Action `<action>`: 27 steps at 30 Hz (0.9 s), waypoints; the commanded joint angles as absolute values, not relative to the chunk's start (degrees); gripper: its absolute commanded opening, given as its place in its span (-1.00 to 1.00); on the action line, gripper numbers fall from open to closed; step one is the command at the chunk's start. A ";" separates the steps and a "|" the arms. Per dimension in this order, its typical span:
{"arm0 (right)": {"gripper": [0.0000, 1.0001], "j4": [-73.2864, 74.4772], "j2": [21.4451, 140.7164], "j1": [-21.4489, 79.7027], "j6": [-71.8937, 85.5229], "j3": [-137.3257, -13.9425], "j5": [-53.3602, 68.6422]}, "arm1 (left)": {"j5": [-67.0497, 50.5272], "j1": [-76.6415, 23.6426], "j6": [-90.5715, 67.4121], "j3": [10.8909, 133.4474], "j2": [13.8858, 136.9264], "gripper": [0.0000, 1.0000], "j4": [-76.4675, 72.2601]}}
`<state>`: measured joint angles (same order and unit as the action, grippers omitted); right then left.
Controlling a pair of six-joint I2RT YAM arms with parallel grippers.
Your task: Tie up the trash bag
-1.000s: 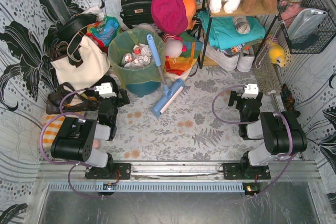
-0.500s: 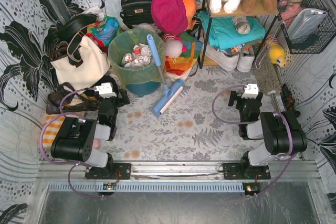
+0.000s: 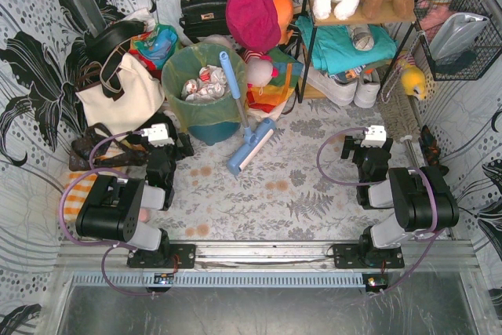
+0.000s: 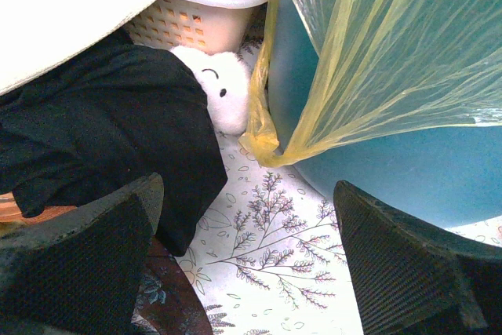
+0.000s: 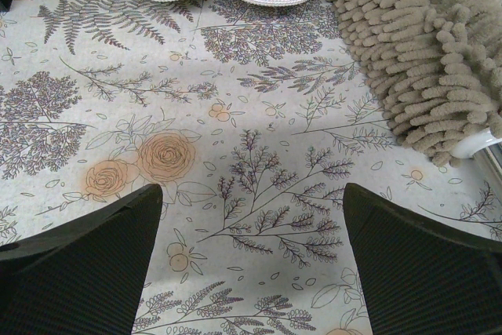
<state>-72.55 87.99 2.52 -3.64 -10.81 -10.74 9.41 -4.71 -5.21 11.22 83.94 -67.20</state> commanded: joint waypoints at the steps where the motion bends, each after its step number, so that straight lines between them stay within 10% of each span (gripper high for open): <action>1: 0.94 -75.22 88.24 2.20 -2.18 -10.83 -10.97 | 9.61 -4.39 -4.41 11.66 84.20 0.96 -70.51; 27: 0.93 -34.30 64.66 2.20 -0.21 -26.20 9.88 | 34.72 -12.59 -15.12 35.93 55.79 0.96 -13.37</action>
